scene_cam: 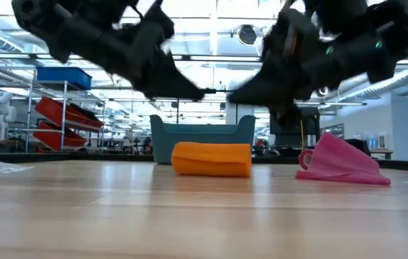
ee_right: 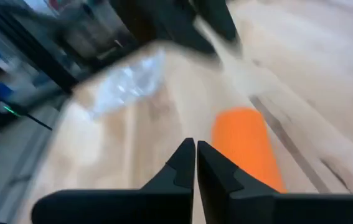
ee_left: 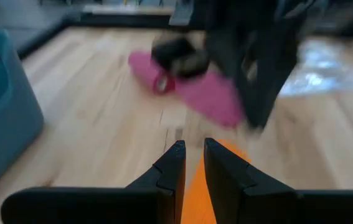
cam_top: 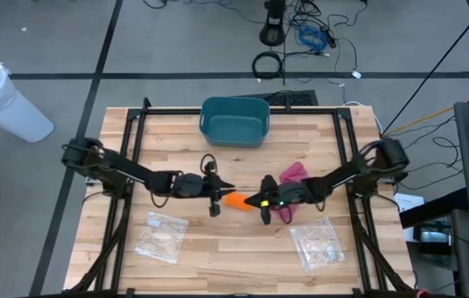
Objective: Roll bandage
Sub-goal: Roll the orange bandage, then put the rolled orange bandage into the right transparent zip lock
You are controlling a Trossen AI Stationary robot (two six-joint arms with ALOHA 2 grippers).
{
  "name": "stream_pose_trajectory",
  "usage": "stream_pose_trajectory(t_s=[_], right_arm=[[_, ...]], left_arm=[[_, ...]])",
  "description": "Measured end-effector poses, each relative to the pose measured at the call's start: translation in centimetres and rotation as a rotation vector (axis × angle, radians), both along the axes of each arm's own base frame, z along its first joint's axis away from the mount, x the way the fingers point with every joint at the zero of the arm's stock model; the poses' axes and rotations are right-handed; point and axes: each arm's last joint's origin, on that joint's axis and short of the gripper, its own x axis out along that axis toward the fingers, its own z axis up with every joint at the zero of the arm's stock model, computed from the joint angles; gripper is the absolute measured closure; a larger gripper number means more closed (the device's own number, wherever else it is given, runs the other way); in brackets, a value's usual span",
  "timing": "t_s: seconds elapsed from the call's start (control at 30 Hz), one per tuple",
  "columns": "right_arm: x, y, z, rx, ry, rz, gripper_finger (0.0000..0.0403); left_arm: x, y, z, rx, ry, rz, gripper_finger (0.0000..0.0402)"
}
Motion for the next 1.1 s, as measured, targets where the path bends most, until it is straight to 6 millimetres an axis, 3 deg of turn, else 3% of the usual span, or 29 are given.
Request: stream_pose_trajectory(t_s=[0.27, 0.4, 0.8, 0.93, 1.1], right_arm=[[2.4, 0.3, -2.1, -0.073, 0.105, 0.05, 0.0403], [2.7, -0.8, -2.5, -0.097, 0.194, 0.023, 0.0403], [2.9, -3.4, -2.6, -0.123, 0.211, 0.018, 0.0403], [2.6, -3.0, -1.4, -0.18, 0.191, 0.079, 0.0403], [0.9, -1.7, 2.4, -0.349, 0.182, 0.138, 0.0403]], left_arm=[[-1.6, -1.0, 3.6, -0.01, -0.101, -0.037, 0.0338], [-1.8, -1.2, 3.8, -0.001, -0.1, -0.023, 0.0338], [-1.9, -1.1, 3.4, 0.019, -0.059, 0.013, 0.0338], [-2.0, -1.2, 3.3, -0.004, -0.057, 0.016, 0.0338], [-2.1, -2.0, 3.3, -0.008, -0.061, -0.012, 0.0338]])
